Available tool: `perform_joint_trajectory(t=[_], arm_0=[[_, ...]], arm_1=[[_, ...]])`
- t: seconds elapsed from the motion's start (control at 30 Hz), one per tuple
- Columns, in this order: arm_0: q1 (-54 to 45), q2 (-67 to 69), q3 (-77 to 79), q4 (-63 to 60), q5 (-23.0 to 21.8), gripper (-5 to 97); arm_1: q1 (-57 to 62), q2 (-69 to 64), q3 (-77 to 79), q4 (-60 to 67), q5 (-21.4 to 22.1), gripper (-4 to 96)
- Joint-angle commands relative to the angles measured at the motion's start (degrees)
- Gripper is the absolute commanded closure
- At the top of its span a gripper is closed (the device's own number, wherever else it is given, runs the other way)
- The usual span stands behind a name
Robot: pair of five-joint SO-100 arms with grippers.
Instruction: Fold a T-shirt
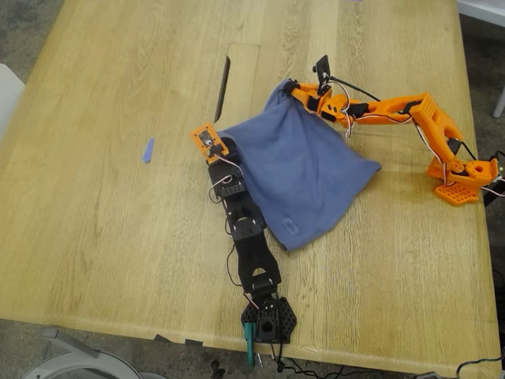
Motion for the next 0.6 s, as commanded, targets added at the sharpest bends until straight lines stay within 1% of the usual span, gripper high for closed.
perform_joint_trajectory(t=[0.0,0.07,0.3,0.57], arm_0=[[-2.7,3.3,-10.7,3.3,0.9,92],[-2.9,3.3,-12.6,7.2,1.1,92],[-3.4,2.0,-17.8,13.6,1.2,92],[-2.6,2.1,-24.4,24.8,1.1,92]], arm_1=[[1.1,0.6,-4.0,-1.4,0.1,91.2],[1.1,0.3,-5.8,-0.4,0.1,91.2],[2.5,-2.3,-17.1,7.4,0.5,91.2],[1.8,1.1,-19.2,16.7,1.2,91.2]])
